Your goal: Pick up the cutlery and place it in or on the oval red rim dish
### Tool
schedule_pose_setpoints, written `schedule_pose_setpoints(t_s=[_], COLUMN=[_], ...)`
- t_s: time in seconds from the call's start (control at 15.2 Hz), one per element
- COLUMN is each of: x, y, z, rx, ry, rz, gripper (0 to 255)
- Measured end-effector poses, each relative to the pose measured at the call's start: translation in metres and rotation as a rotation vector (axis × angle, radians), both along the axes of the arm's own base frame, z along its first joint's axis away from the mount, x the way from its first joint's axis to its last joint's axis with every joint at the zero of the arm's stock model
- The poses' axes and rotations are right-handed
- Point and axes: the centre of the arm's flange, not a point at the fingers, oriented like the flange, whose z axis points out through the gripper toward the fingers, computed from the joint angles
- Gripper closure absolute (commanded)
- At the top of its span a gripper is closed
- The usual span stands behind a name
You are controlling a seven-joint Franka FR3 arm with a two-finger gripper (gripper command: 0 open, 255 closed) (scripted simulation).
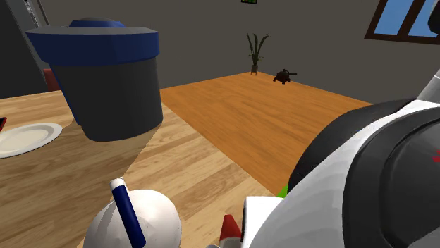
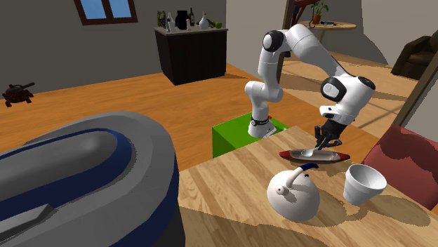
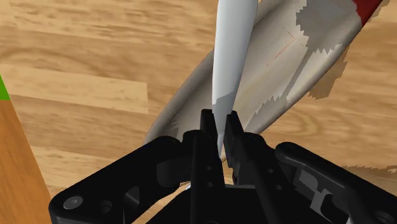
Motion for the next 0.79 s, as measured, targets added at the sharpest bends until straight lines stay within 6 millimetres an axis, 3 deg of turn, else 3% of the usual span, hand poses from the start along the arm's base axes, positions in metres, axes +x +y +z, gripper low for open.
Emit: schedule_pose_setpoints(t_s=[0.33, 0.73, 0.79], x=[0.001, 0.000, 0.000], y=[0.000, 0.001, 0.001], z=[-0.025, -0.028, -0.028], rx=[0.000, 0.001, 0.001], ry=[0.000, 0.000, 0.000], rz=[0.000, 0.000, 0.000], gripper=[255, 255, 0])
